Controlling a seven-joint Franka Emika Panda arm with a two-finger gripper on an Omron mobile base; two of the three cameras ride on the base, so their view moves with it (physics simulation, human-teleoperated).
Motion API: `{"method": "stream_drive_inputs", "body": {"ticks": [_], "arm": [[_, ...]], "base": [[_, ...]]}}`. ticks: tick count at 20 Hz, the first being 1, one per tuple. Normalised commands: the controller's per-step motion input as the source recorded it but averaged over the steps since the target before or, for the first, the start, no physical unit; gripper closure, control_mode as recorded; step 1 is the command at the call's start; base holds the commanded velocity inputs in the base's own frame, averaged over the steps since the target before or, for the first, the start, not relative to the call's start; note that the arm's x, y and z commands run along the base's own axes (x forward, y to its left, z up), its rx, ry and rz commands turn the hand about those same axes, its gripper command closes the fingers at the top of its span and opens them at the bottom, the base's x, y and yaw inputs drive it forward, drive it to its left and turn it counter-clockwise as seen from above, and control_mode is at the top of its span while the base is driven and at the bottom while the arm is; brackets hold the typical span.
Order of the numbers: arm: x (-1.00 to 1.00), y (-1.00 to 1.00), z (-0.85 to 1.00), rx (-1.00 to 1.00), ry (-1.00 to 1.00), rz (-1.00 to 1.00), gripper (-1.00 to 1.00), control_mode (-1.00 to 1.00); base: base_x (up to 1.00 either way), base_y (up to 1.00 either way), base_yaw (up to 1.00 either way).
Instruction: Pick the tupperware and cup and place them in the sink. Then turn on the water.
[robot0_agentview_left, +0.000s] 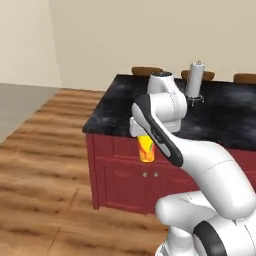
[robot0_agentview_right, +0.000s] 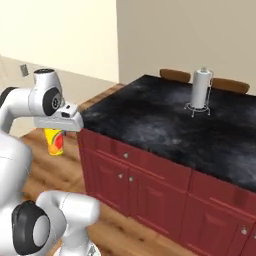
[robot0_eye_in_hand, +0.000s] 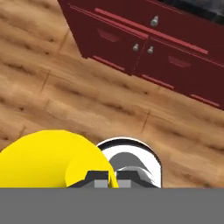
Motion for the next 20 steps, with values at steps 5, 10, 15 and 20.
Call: {"method": "stream_drive_inputs", "body": {"ticks": [5,10,15,20], "arm": [[0.00,0.00,0.00,0.00,0.00,0.00,1.00,1.00],[0.00,0.00,0.00,0.00,0.00,0.00,1.00,1.00],[0.00,0.00,0.00,0.00,0.00,0.00,1.00,1.00],[0.00,0.00,0.00,0.00,0.00,0.00,1.00,1.00]], "base": [[0.30,0.00,0.92],[0.33,0.00,0.99],[0.24,0.00,1.00],[0.20,0.00,1.00]]}}
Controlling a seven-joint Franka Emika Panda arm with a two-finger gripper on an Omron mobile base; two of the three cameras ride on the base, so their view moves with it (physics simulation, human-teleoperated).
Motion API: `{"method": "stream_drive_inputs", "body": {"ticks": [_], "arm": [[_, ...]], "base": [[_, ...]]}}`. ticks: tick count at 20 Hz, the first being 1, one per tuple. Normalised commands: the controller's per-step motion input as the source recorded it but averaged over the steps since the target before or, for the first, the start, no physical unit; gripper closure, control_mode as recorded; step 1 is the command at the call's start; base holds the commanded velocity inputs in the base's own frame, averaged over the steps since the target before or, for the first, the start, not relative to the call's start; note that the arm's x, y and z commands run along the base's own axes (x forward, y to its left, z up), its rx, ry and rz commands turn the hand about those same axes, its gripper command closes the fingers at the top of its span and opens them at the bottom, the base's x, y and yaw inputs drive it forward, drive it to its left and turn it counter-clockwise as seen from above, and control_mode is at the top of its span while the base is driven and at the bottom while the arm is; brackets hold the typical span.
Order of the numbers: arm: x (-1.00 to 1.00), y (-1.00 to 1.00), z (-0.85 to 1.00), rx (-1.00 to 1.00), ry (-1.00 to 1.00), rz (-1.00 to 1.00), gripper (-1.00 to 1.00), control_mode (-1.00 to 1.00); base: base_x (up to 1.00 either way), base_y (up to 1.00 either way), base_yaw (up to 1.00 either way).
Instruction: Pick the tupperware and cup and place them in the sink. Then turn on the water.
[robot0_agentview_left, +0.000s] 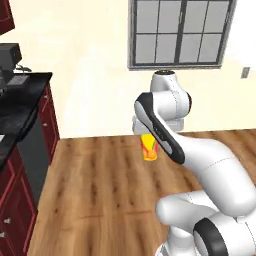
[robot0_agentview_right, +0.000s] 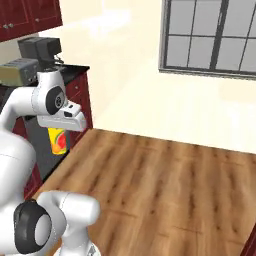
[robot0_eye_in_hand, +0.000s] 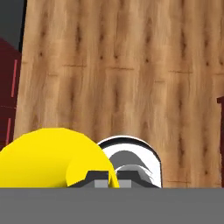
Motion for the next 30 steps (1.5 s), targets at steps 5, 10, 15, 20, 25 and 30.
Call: {"method": "stream_drive_inputs", "body": {"ticks": [5,10,15,20,25,30], "arm": [[0.00,0.00,0.00,0.00,0.00,0.00,1.00,1.00],[0.00,0.00,0.00,0.00,0.00,0.00,1.00,1.00],[0.00,0.00,0.00,0.00,0.00,0.00,1.00,1.00],[0.00,0.00,0.00,0.00,0.00,0.00,1.00,1.00],[0.00,0.00,0.00,0.00,0.00,0.00,1.00,1.00],[0.00,0.00,0.00,0.00,0.00,0.00,1.00,1.00]], "base": [[0.24,0.00,1.00],[0.24,0.00,1.00],[0.26,0.00,0.99],[0.29,0.00,0.94],[0.24,0.00,0.85],[0.16,-0.08,0.22]]}}
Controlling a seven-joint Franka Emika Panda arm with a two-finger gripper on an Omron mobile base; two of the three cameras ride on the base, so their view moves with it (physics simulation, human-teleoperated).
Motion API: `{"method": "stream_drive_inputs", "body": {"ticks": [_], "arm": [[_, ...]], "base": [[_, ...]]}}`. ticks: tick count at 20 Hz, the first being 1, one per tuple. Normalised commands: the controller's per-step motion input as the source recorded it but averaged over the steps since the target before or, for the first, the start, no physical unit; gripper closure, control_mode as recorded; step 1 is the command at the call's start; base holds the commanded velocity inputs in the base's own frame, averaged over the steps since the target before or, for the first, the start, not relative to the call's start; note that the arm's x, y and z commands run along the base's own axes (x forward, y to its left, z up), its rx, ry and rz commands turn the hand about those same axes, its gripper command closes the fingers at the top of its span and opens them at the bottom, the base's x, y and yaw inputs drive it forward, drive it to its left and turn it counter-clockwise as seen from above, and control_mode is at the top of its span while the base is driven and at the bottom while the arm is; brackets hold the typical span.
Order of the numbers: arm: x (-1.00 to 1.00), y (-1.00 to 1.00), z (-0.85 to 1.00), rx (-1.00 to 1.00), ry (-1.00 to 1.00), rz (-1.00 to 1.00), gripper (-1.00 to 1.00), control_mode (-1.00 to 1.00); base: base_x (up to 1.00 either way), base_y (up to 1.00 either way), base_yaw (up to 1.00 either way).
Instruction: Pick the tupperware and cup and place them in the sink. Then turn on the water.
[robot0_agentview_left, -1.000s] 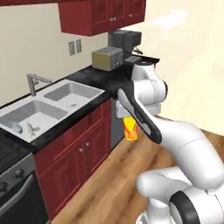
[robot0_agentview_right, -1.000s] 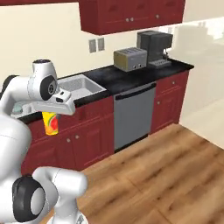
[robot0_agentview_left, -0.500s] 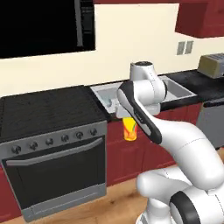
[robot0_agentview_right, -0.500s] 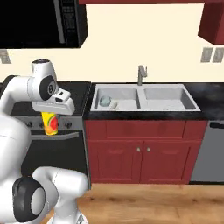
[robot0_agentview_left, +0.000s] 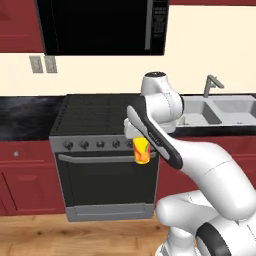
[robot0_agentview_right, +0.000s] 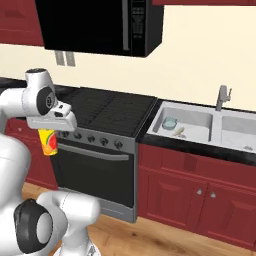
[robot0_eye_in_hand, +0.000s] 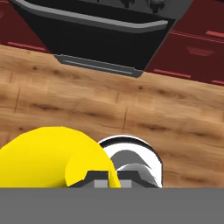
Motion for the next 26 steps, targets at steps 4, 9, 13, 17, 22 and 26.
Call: {"method": "stream_drive_inputs", "body": {"ticks": [4,9,13,17,22,26], "arm": [[0.00,0.00,0.00,0.00,0.00,0.00,1.00,1.00],[0.00,0.00,0.00,0.00,0.00,0.00,1.00,1.00],[0.00,0.00,0.00,0.00,0.00,0.00,1.00,1.00],[0.00,0.00,0.00,0.00,0.00,0.00,1.00,1.00],[0.00,0.00,0.00,0.00,0.00,0.00,1.00,1.00],[0.00,0.00,0.00,0.00,0.00,0.00,1.00,1.00]], "base": [[0.07,-0.95,0.09],[0.00,-1.00,0.03],[0.05,-0.98,0.01],[0.48,-0.66,-0.12],[0.67,-0.23,-0.42],[0.44,0.00,-0.45]]}}
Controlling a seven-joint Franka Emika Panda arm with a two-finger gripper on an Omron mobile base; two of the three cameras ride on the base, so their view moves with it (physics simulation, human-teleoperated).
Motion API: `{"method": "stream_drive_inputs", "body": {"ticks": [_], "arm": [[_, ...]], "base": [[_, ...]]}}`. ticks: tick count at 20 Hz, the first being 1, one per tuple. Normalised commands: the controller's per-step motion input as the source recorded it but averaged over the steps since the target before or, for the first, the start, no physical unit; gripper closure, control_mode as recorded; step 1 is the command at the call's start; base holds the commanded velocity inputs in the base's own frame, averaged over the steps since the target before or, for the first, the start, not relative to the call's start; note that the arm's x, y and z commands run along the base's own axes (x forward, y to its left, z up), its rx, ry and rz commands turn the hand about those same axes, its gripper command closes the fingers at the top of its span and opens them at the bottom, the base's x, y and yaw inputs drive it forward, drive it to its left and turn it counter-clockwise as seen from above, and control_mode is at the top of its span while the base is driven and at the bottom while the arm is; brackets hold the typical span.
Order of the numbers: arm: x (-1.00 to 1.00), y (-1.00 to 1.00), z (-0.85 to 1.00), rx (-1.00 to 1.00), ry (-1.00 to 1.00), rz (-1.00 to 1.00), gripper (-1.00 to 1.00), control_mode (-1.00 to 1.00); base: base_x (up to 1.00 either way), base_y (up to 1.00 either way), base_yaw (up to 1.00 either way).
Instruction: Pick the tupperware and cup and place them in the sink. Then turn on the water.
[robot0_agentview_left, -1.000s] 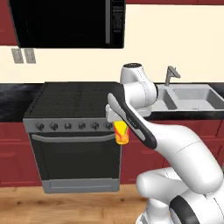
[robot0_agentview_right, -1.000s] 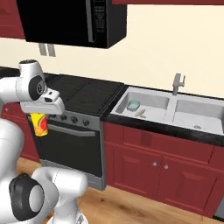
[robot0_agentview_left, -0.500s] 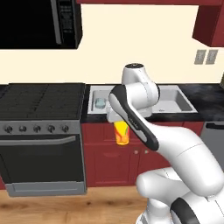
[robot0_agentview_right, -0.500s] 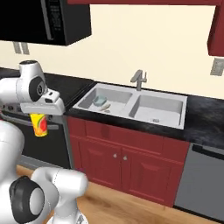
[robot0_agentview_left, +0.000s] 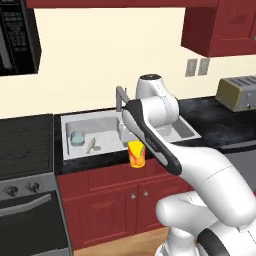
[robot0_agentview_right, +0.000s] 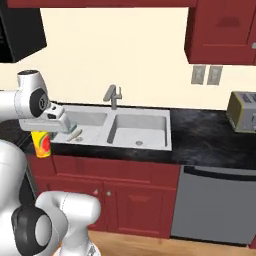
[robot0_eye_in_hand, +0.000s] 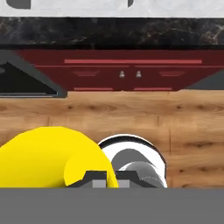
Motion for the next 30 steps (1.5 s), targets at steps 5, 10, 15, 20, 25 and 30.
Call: {"method": "stream_drive_inputs", "body": {"ticks": [5,10,15,20,25,30], "arm": [[0.00,0.00,0.00,0.00,0.00,0.00,1.00,1.00],[0.00,0.00,0.00,0.00,0.00,0.00,1.00,1.00],[0.00,0.00,0.00,0.00,0.00,0.00,1.00,1.00],[0.00,0.00,0.00,0.00,0.00,0.00,1.00,1.00],[0.00,0.00,0.00,0.00,0.00,0.00,1.00,1.00],[0.00,0.00,0.00,0.00,0.00,0.00,1.00,1.00]], "base": [[0.25,0.00,-0.27],[0.42,0.21,-0.12],[0.92,0.13,-0.01],[1.00,0.28,0.00],[1.00,0.98,0.00],[0.91,1.00,0.01]]}}
